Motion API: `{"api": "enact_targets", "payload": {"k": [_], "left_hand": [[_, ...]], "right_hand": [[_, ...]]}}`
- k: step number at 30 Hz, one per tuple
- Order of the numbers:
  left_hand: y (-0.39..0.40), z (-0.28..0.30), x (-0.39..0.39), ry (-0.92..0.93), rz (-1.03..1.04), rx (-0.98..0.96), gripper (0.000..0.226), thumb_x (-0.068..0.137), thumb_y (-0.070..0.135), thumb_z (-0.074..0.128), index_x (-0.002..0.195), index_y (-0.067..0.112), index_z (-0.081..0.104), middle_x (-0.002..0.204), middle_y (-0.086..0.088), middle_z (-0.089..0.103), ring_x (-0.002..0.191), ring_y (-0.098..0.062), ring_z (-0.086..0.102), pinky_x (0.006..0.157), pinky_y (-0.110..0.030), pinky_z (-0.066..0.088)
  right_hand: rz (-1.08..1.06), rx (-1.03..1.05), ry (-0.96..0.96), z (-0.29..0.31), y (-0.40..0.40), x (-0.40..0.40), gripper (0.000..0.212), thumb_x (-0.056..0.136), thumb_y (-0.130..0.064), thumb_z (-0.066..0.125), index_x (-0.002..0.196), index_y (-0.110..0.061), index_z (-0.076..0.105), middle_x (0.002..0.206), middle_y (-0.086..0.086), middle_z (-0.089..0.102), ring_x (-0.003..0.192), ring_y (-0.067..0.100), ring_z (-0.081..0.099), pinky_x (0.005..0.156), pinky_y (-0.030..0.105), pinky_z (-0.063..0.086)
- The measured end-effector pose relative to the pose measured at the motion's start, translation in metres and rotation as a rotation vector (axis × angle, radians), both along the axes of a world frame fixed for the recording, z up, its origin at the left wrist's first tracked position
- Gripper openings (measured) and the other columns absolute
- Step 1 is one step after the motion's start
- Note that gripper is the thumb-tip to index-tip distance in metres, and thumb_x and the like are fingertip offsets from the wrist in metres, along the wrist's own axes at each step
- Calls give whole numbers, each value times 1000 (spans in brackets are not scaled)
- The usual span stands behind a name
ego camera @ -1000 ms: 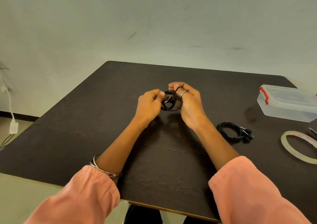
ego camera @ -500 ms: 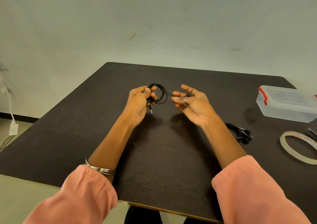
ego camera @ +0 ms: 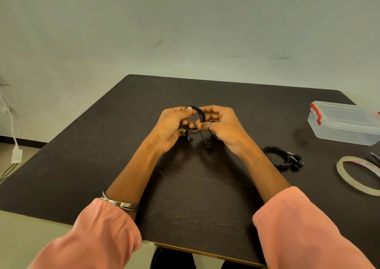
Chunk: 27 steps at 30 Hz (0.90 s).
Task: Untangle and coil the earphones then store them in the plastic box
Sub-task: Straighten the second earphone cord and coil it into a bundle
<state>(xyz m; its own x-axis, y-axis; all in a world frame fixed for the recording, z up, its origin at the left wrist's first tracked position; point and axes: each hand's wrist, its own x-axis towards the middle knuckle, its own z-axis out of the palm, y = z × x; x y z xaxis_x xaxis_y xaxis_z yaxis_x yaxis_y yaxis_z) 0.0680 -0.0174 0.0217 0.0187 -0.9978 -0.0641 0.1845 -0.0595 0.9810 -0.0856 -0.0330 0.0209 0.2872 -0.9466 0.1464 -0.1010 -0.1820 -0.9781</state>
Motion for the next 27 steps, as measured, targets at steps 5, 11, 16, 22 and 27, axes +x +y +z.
{"api": "enact_targets", "payload": {"k": [5,11,16,22,27], "left_hand": [[1,1,2,-14,-36,33,24,90,33,63,84,11,66,51,1,46,60,-17,62,83,-42,48],[5,3,4,-157,-74,-116,26,97,21,53,78,7,63,52,-3,52,56,-15,62,74,-37,50],[3,1,-3,57,-113,-45,27,96,12,44,71,9,52,60,-4,51,59,-19,52,63,-32,50],[12,5,-9,42,-206,72,23,96,12,41,80,7,57,60,-1,46,54,-14,50,60,-32,50],[19,6,-12,60,-332,146,22,98,9,45,86,1,61,66,-7,58,60,-18,62,67,-43,59]], "right_hand": [[21,184,-317,6,0,-1,42,83,16,52,115,-11,57,73,11,63,71,20,65,72,33,52],[61,99,-212,8,4,0,45,89,10,56,125,-16,52,77,8,62,71,19,63,62,35,55],[111,36,-32,10,2,-15,53,82,8,66,128,-17,53,80,5,62,77,15,62,72,29,50],[164,99,-7,17,10,-29,61,79,20,60,132,-9,50,79,10,61,71,15,65,67,34,58],[194,196,-50,21,24,-49,49,80,17,61,125,-2,55,84,19,61,70,20,67,58,31,57]]}}
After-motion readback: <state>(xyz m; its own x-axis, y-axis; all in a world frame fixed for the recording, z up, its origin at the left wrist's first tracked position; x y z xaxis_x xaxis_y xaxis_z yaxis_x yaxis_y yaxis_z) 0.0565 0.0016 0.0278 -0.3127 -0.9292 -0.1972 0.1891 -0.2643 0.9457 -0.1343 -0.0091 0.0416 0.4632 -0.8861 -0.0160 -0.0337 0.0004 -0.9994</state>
